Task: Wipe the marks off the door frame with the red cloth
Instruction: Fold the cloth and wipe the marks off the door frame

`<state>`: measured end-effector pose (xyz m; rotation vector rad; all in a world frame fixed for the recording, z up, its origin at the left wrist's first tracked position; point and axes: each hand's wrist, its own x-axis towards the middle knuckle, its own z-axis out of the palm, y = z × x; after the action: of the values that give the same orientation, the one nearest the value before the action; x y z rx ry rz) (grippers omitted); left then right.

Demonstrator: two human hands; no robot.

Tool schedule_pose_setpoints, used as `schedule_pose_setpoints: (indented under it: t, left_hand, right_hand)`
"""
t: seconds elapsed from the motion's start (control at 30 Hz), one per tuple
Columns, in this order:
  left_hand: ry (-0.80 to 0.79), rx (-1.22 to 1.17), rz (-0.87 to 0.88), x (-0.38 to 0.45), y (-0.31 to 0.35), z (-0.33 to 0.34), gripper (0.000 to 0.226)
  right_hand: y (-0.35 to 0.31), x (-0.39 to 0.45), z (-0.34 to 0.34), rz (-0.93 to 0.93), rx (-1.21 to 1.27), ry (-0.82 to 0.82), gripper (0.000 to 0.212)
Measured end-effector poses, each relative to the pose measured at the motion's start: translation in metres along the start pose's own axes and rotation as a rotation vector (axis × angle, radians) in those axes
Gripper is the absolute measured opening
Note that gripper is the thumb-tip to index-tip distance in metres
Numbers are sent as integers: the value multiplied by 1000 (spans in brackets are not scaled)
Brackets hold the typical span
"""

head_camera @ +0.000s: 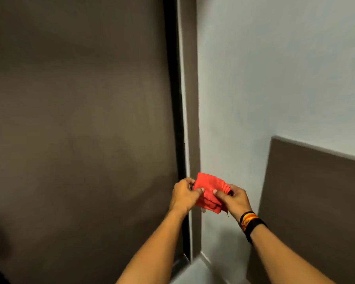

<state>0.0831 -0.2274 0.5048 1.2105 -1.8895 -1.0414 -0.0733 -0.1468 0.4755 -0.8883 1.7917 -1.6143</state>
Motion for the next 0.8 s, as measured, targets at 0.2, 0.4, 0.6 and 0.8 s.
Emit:
schedule_pose_setpoints:
  t: [0.2,0.4,0.6,0.8]
  left_hand:
    - [253,70,162,-9,68,-190,19]
    - [448,114,163,-62,80,-365,19]
    - [658,238,105,-133,37,-512,21]
    - [872,492,75,-191,-15,-622,24]
  right_hand:
    - [-165,-38,113,-219,110,-130,14]
    - [-265,-98,249,-342,192,-342,19]
    - [-313,-192,382,-363,284,-581,21]
    - [-327,-259,478,-316,270,-554,20]
